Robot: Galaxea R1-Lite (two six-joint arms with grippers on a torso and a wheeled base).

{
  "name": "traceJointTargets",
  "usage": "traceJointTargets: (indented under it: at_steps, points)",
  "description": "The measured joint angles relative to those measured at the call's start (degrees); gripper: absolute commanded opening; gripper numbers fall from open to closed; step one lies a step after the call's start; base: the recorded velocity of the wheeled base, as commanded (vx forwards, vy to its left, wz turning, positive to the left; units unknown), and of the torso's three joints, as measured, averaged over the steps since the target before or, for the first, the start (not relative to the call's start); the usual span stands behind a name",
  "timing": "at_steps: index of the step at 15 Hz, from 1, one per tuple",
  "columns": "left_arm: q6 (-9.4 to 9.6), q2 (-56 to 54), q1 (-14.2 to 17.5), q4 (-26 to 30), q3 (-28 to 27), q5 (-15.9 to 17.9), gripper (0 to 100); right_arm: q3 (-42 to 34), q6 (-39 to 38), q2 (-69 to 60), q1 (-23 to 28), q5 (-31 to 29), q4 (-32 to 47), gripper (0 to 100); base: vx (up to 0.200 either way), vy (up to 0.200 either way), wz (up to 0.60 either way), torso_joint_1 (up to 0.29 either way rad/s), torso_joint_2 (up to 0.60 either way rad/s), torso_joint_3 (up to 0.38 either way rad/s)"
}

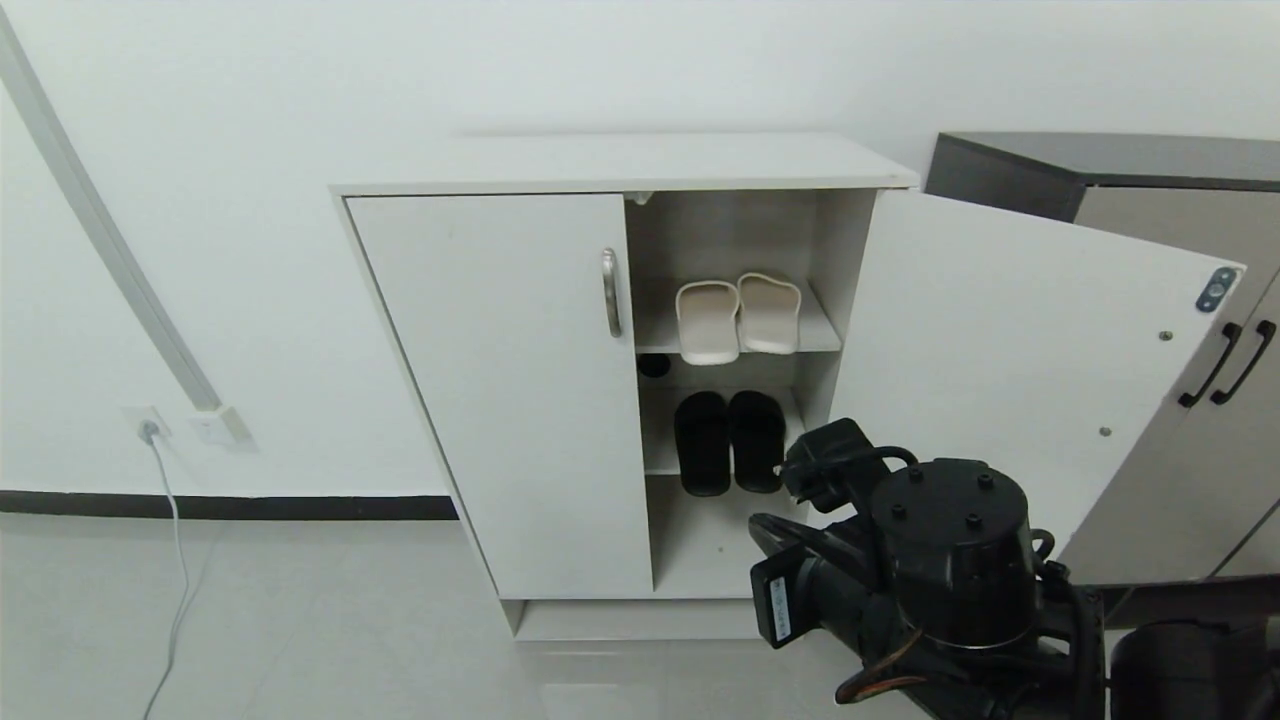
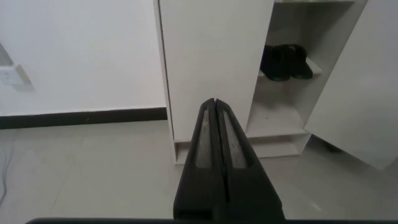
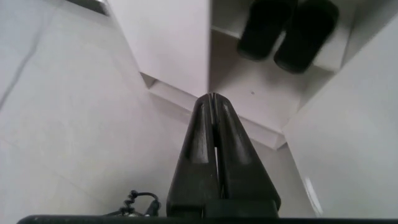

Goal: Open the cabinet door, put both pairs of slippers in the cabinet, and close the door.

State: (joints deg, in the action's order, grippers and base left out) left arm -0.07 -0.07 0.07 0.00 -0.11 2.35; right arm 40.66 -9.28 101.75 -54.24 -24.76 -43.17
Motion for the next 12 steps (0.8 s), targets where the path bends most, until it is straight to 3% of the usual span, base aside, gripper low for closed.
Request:
traceJointTargets:
  at_steps: [12]
  points:
    - [0.00, 0.0, 0.0, 0.0, 0.0, 0.0, 0, -0.2, 0.0, 0.5, 0.0, 0.0, 0.0, 0, 0.000, 0.000, 0.00, 0.146, -0.47, -0.332]
